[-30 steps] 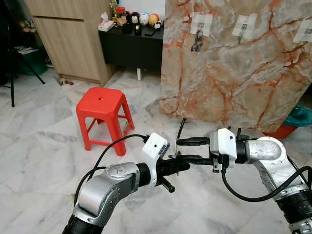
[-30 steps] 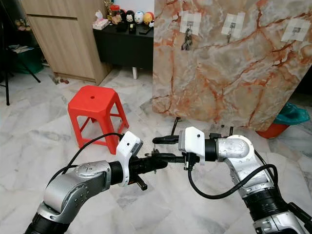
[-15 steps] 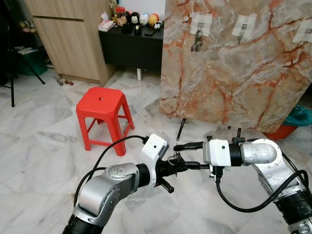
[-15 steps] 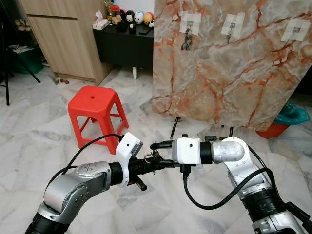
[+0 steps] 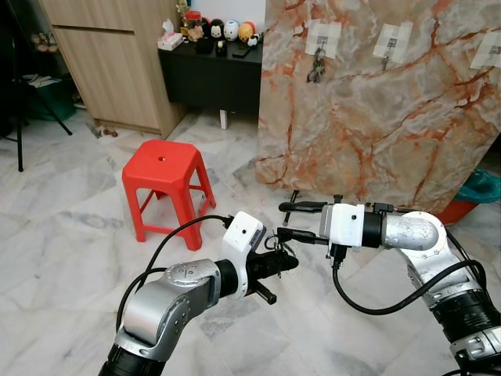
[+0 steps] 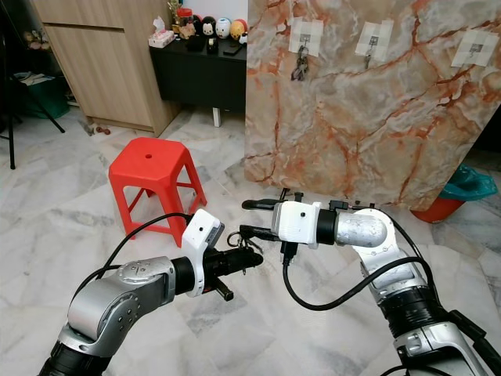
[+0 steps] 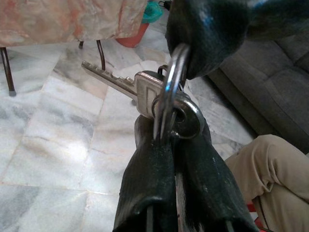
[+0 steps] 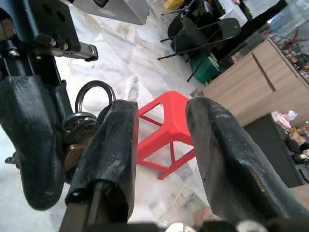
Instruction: Hang keys on a hook
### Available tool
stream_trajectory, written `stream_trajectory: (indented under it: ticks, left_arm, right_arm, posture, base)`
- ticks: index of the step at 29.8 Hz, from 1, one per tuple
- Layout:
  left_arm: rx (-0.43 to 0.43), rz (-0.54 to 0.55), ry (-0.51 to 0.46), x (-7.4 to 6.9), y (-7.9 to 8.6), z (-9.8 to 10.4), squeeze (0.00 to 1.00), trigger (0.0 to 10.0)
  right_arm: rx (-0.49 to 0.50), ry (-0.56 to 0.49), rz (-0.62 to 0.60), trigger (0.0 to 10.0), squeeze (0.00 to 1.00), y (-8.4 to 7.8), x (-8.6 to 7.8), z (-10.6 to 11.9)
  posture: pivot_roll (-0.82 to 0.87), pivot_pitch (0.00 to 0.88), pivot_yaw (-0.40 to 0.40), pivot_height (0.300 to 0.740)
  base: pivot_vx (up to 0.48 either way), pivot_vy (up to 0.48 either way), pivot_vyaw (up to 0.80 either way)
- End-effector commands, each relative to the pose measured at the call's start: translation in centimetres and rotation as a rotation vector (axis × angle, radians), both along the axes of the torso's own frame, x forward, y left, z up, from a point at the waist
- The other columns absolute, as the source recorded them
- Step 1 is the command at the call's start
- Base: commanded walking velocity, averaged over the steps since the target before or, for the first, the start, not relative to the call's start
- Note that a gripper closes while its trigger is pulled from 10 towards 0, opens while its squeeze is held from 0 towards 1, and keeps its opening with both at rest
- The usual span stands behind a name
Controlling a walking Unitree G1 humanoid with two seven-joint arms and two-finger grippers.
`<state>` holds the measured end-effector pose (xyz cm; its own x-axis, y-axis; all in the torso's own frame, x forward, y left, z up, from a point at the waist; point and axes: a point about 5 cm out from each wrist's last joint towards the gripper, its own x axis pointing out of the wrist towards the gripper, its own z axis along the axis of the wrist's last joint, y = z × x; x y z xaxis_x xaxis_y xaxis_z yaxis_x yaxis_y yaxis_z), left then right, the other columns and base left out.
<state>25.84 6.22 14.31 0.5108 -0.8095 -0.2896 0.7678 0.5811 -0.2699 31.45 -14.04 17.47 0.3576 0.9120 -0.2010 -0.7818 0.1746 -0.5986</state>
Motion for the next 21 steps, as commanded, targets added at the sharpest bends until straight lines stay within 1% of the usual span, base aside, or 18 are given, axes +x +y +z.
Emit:
stream_trajectory:
  ticks: [1,3,5,6,8,10,15,21]
  left_arm:
    - [-0.009,-0.061,0.005,-0.6,-1.1,0.1,0.00,10.0]
    - [-0.009,-0.061,0.004,-0.6,-1.0,0.1,0.00,10.0]
    - [-0.009,-0.061,0.003,-0.6,-1.0,0.1,0.00,10.0]
    - [-0.008,-0.060,0.003,-0.5,-1.0,0.1,0.00,10.0]
    - [-0.008,-0.060,0.004,-0.5,-1.0,0.1,0.00,10.0]
    - [-0.009,-0.061,0.005,-0.6,-1.0,0.1,0.00,10.0]
    - [-0.008,-0.059,0.005,-0.6,-1.0,0.1,0.00,10.0]
    - [-0.008,-0.059,0.005,-0.6,-1.0,0.1,0.00,10.0]
  right_arm:
    - [0.074,-0.032,-0.016,10.0,0.00,0.0,0.4,1.4]
    - [0.069,0.020,0.017,10.0,0.00,0.1,-0.2,0.7]
    - [0.068,0.027,0.023,10.0,0.00,0.1,-0.3,0.6]
    - [0.073,0.085,0.053,10.0,0.00,0.1,-0.7,0.2]
    - [0.079,0.156,0.079,10.0,0.00,0.0,-1.2,-0.3]
    - [0.088,0.194,0.091,10.0,0.00,0.0,-1.3,-0.6]
    - [0.088,0.230,0.110,10.0,0.00,-0.1,-1.6,-0.8]
    - [0.088,0.230,0.110,10.0,0.00,-0.1,-1.6,-0.8]
  posture:
    - [0.00,0.000,-0.017,0.740]
    - [0.00,0.000,-0.016,0.740]
    - [0.00,0.000,-0.016,0.740]
    - [0.00,0.000,-0.015,0.740]
    - [0.00,0.000,-0.016,0.740]
    - [0.00,0.000,-0.016,0.740]
    - [0.00,0.000,-0.016,0.740]
    - [0.00,0.000,-0.016,0.740]
  base:
    - [0.000,0.000,0.00]
    - [0.000,0.000,0.00]
    - [0.000,0.000,0.00]
    - [0.000,0.000,0.00]
    - [0.000,0.000,0.00]
    - [0.000,0.000,0.00]
    - [0.000,0.000,0.00]
    - [0.000,0.000,0.00]
